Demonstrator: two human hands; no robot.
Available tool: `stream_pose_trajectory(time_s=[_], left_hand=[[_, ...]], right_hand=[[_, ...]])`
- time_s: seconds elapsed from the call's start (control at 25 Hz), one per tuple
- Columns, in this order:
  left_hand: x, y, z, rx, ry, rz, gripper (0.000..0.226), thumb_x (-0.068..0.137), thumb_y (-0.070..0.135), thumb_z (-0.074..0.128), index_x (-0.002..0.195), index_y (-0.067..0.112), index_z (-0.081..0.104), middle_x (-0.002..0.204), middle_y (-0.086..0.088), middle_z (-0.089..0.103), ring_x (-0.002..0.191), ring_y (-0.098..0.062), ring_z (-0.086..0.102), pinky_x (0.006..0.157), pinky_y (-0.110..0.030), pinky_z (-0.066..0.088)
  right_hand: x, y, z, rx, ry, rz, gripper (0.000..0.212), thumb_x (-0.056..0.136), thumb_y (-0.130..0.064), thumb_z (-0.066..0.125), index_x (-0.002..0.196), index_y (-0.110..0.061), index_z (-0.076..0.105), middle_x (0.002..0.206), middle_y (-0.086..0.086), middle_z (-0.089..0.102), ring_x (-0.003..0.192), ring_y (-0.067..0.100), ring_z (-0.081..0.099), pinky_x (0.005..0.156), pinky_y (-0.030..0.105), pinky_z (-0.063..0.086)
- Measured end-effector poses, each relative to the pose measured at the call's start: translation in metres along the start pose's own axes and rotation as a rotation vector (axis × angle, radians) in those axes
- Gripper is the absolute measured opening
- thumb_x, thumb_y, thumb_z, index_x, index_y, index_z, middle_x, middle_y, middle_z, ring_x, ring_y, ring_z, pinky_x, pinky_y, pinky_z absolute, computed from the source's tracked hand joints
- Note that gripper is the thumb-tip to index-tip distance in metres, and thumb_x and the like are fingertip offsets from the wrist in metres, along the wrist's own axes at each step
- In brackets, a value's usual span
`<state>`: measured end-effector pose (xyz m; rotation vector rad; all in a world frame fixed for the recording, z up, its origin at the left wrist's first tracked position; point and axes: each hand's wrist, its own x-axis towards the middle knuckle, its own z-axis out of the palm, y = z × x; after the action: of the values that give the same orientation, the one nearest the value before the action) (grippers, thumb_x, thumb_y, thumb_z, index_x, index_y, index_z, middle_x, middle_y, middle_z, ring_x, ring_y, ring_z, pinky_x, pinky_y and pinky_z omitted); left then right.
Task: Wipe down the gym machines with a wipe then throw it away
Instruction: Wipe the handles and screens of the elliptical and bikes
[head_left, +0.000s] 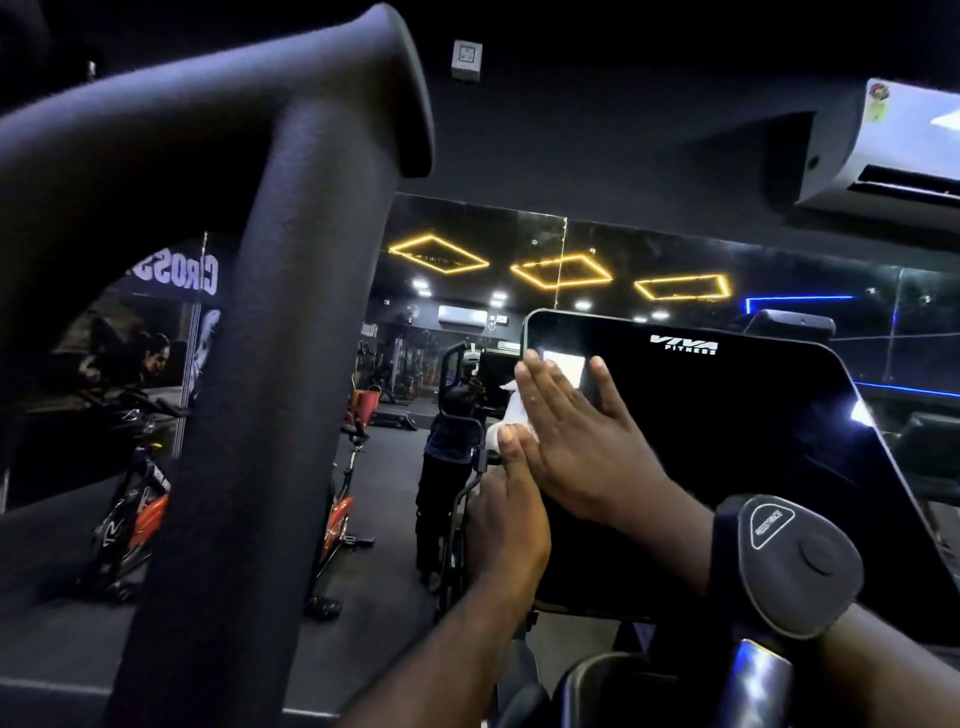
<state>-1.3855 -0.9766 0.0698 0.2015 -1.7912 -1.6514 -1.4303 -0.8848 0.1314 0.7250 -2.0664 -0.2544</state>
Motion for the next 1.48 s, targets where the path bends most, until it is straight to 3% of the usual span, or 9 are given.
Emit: stream_pose_trajectory(time_s=[0.08,0.2,0.4,0.56,0.76,0.96,1.08,1.24,1.48], left_hand=[[0.003,-0.004,0.003,0.023,-0.005,-0.007,0.107,0.085,0.092,0.000,0.123,0.023,0.072,0.118,-0.007,0.073,0.107,-0.024,0.067,0.094,-0.041,0.054],[0.004,-0.009,0.004,0.027,-0.007,-0.016,0.118,0.069,0.104,-0.006,0.103,0.021,0.071,0.101,-0.005,0.073,0.096,-0.026,0.070,0.091,-0.049,0.058],[0.001,-0.006,0.004,0.049,-0.004,0.044,0.109,0.078,0.099,-0.004,0.096,0.021,0.071,0.095,-0.002,0.073,0.093,-0.024,0.070,0.089,-0.050,0.058],[0.005,-0.008,0.004,0.077,0.010,0.057,0.109,0.080,0.096,-0.004,0.094,0.017,0.069,0.098,-0.005,0.072,0.097,-0.027,0.068,0.092,-0.049,0.056],[0.003,-0.007,0.003,0.101,0.027,0.050,0.102,0.083,0.092,0.000,0.098,0.019,0.070,0.100,-0.004,0.072,0.096,-0.024,0.067,0.092,-0.047,0.056],[0.003,-0.007,0.002,0.104,0.007,0.020,0.099,0.087,0.088,0.003,0.110,0.021,0.071,0.101,-0.002,0.071,0.096,-0.021,0.067,0.091,-0.045,0.055],[0.001,-0.006,0.001,0.107,0.008,0.016,0.096,0.090,0.086,0.005,0.118,0.023,0.072,0.092,0.001,0.070,0.088,-0.017,0.067,0.086,-0.043,0.057],[0.004,-0.008,0.002,0.120,0.017,0.004,0.098,0.090,0.086,0.005,0.128,0.023,0.069,0.098,-0.001,0.069,0.093,-0.021,0.066,0.089,-0.044,0.056],[0.000,-0.002,0.001,0.145,0.041,0.010,0.085,0.094,0.084,0.008,0.101,0.022,0.067,0.092,-0.001,0.067,0.088,-0.018,0.063,0.083,-0.040,0.053]], right_hand=[[0.013,0.023,0.000,-0.039,-0.006,0.079,0.075,0.105,-0.058,0.000,0.167,-0.017,0.001,0.174,0.000,-0.004,0.160,0.012,0.001,0.125,0.054,-0.018],[0.059,0.033,-0.001,0.069,-0.056,0.221,0.073,0.106,-0.059,-0.001,0.166,-0.018,-0.005,0.174,-0.002,-0.010,0.160,0.011,-0.007,0.124,0.054,-0.021],[0.048,0.023,-0.003,0.081,-0.065,0.033,0.068,0.107,-0.059,0.003,0.165,-0.026,-0.012,0.172,-0.011,-0.015,0.158,0.006,-0.011,0.123,0.048,-0.024],[0.071,0.050,-0.005,0.094,-0.020,0.164,0.072,0.107,-0.057,0.004,0.164,-0.018,-0.016,0.175,-0.002,0.002,0.160,0.010,0.000,0.124,0.046,-0.024],[0.076,0.024,-0.004,0.167,0.068,0.095,0.067,0.109,-0.052,0.020,0.160,-0.008,0.024,0.172,0.013,0.019,0.160,0.022,0.013,0.128,0.038,-0.013],[0.081,0.037,-0.010,-0.008,0.103,0.124,0.054,0.110,-0.036,0.030,0.155,-0.008,0.040,0.168,0.014,0.031,0.157,0.023,0.025,0.128,0.054,-0.004],[0.086,0.015,-0.006,0.045,0.061,0.141,0.058,0.111,-0.031,0.027,0.158,0.004,0.029,0.166,0.025,0.029,0.156,0.033,0.026,0.129,0.048,0.007],[0.058,0.020,-0.003,0.159,0.072,0.102,0.063,0.112,-0.040,0.020,0.164,-0.003,0.016,0.172,0.016,0.017,0.160,0.025,0.013,0.129,0.042,-0.003],[0.088,0.039,-0.001,0.192,-0.051,0.264,0.073,0.109,-0.052,0.012,0.165,-0.007,0.000,0.174,0.011,-0.003,0.161,0.023,-0.005,0.126,0.044,-0.017]])
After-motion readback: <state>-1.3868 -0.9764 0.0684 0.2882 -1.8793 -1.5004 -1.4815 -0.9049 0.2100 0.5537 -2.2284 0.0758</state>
